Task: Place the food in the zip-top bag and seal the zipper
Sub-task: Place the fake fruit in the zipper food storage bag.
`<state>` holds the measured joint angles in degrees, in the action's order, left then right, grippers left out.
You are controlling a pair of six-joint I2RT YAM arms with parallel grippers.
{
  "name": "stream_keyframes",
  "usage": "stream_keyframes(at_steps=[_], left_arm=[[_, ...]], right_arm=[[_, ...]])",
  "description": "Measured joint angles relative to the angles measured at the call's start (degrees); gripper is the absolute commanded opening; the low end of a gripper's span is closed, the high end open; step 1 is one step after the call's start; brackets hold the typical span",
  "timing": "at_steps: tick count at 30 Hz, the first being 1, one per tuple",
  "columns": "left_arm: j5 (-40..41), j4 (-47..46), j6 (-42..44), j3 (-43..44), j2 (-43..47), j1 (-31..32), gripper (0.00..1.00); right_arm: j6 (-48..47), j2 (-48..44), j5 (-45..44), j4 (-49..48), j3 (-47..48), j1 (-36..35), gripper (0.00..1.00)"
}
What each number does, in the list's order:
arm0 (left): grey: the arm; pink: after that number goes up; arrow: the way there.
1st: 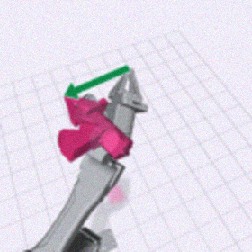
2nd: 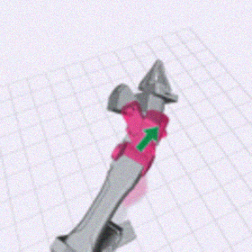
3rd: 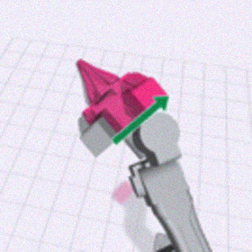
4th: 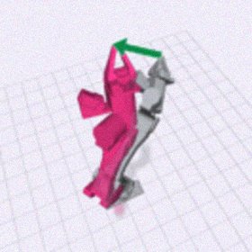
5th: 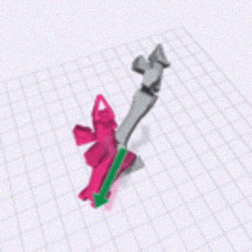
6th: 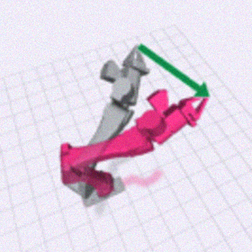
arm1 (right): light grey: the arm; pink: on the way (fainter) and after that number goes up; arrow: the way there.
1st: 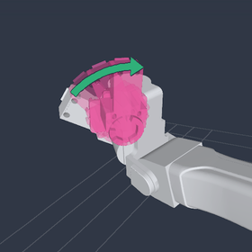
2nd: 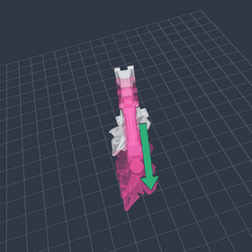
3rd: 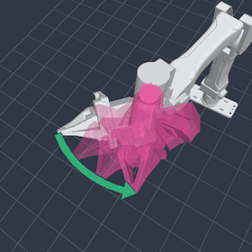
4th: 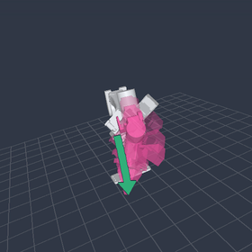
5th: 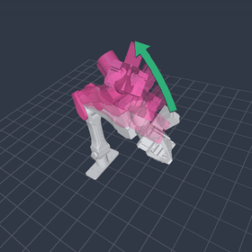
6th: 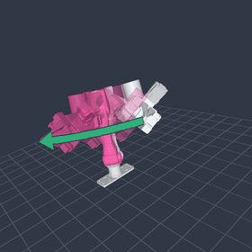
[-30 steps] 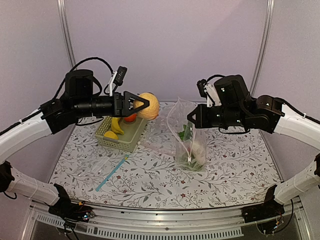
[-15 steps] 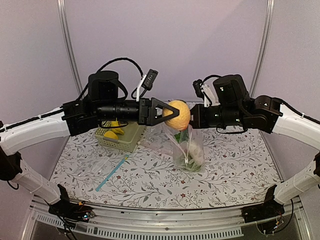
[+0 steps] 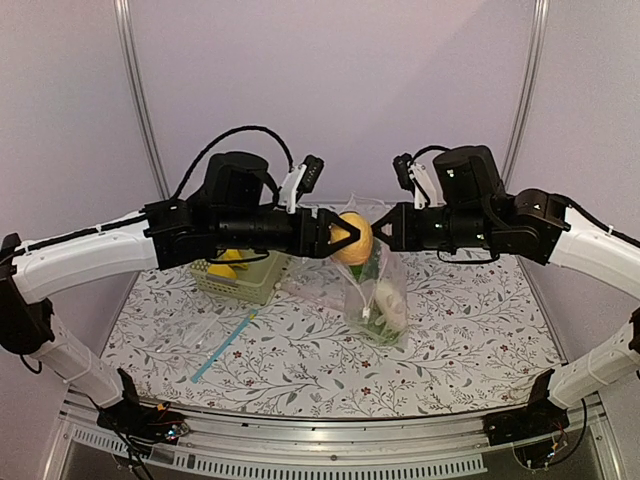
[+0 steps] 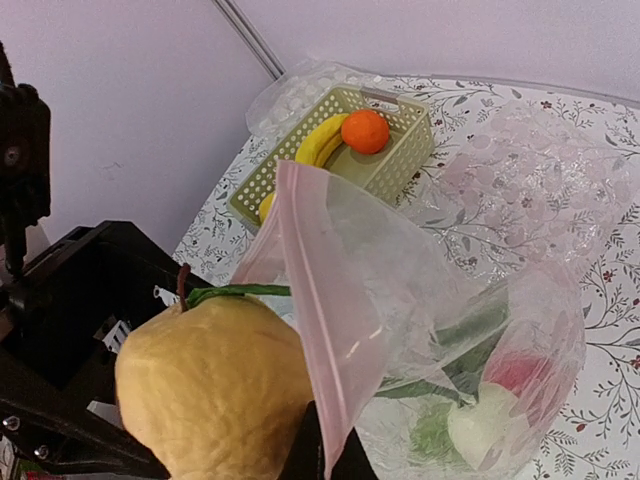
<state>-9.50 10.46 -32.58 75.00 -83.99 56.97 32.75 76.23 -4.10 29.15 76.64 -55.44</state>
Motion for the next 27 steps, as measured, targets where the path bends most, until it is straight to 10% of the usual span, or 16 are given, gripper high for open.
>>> stream_keyframes(at_steps=[27], left_arm=[[8.39, 11.08, -0.52, 12.63, -17.57, -0.02, 0.64]], right_arm=[[1.79, 1.03, 5.14, -4.92, -1.25, 0.09, 0.0]])
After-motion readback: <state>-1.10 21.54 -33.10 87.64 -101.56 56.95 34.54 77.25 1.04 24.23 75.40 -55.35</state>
